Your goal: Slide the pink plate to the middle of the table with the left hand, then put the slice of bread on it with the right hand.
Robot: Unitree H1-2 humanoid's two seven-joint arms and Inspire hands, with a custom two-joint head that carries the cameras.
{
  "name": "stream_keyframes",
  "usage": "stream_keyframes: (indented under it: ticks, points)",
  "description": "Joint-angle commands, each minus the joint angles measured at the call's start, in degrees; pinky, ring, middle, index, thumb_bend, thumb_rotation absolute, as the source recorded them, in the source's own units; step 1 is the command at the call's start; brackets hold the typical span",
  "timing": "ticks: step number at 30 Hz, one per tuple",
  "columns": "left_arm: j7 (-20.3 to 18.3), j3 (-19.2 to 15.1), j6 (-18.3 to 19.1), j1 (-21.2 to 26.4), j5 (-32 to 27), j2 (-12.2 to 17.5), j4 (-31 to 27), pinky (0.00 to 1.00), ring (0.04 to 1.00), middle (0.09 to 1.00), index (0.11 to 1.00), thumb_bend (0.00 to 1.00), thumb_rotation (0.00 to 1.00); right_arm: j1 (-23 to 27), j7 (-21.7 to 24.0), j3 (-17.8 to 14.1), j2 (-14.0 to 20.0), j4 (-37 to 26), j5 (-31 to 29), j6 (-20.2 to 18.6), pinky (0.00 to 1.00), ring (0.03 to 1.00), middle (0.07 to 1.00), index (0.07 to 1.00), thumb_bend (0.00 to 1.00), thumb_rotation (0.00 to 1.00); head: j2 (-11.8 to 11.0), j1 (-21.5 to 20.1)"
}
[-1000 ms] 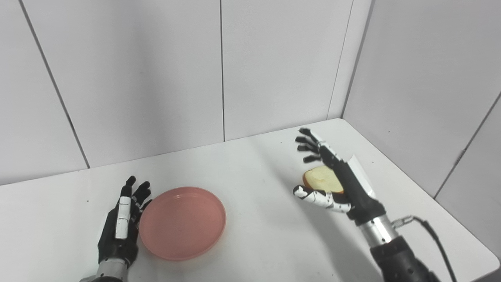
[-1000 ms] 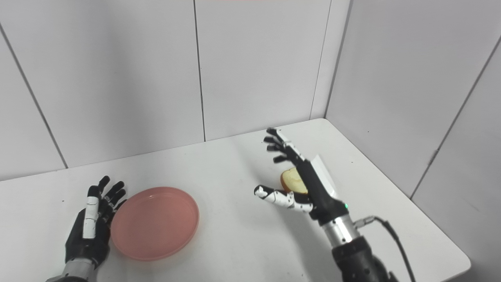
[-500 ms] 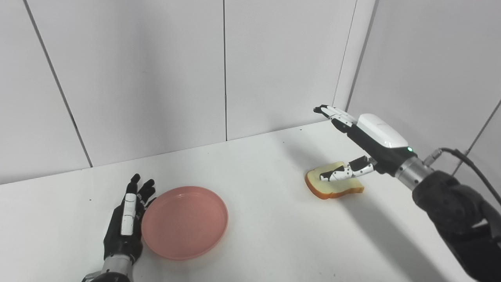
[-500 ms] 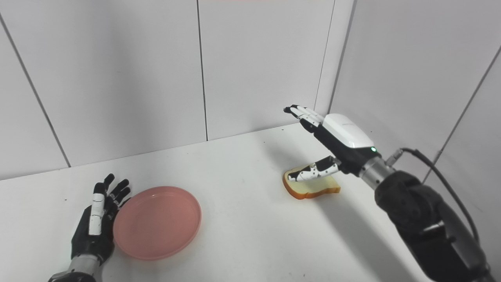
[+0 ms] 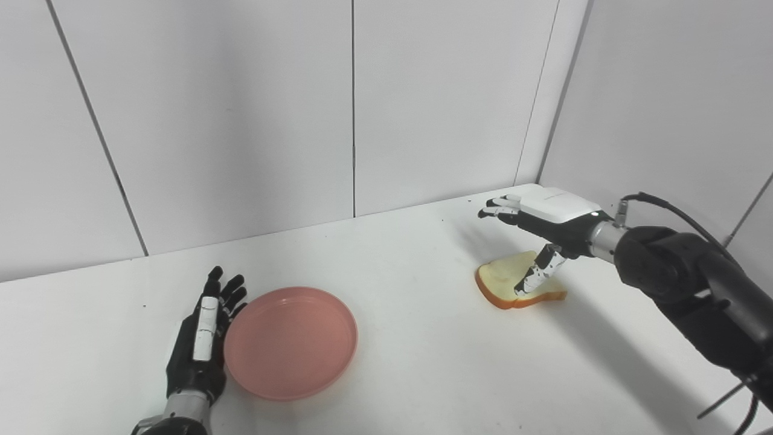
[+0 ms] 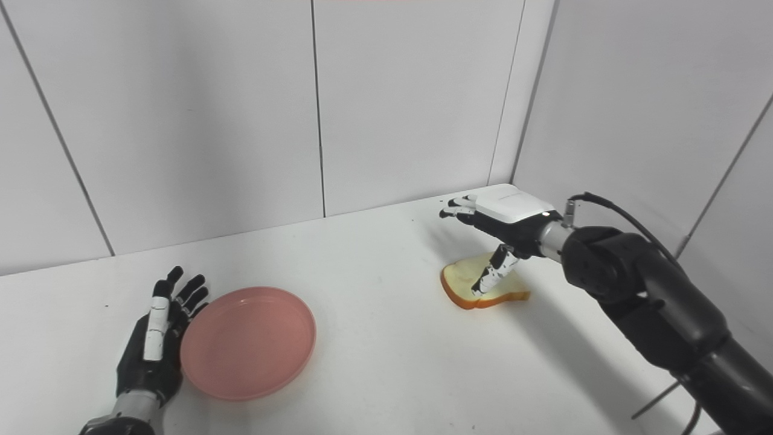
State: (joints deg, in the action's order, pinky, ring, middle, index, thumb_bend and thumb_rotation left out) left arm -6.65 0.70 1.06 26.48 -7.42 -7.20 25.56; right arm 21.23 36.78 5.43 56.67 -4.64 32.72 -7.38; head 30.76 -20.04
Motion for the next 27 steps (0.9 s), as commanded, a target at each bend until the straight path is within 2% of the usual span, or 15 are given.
stream_keyframes:
  ticks: [1,6,13,23,27]
  points:
    - [0.55,0.20,0.90,0.54,0.51,-0.14,1.00,0.88,0.918,0.900,0.968,0.90,0.86,3.46,1.17,0.41,2.63,1.35,1.85,-1.00,0.78,0.975,0.970,0.907,1.00,0.26,0.01,0.00]
    - [0.47,0.21,1.23,0.62,0.24,-0.25,0.62,0.88,0.916,0.898,0.967,0.91,0.85,6.85,1.86,4.59,1.85,8.81,3.76,2.80,0.80,0.973,0.963,0.909,1.00,0.26,-0.03,0.20]
    - [0.44,0.02,1.27,0.53,-0.16,-0.24,0.47,0.89,0.919,0.901,0.965,0.90,0.84,9.83,2.91,8.23,1.06,14.56,4.97,3.36,0.85,0.990,0.977,0.923,1.00,0.30,0.07,0.62]
    - [0.60,0.22,0.97,0.54,0.12,-0.28,1.05,0.89,0.916,0.900,0.966,0.91,0.85,12.20,3.49,9.40,0.47,17.69,3.66,3.90,0.88,0.992,0.972,0.913,1.00,0.33,0.01,0.86]
    - [0.65,0.40,0.83,0.42,0.36,-0.26,0.83,0.89,0.913,0.895,0.966,0.91,0.85,12.14,1.52,9.34,0.07,20.86,2.80,6.50,0.85,0.974,0.968,0.907,1.00,0.38,0.12,0.99]
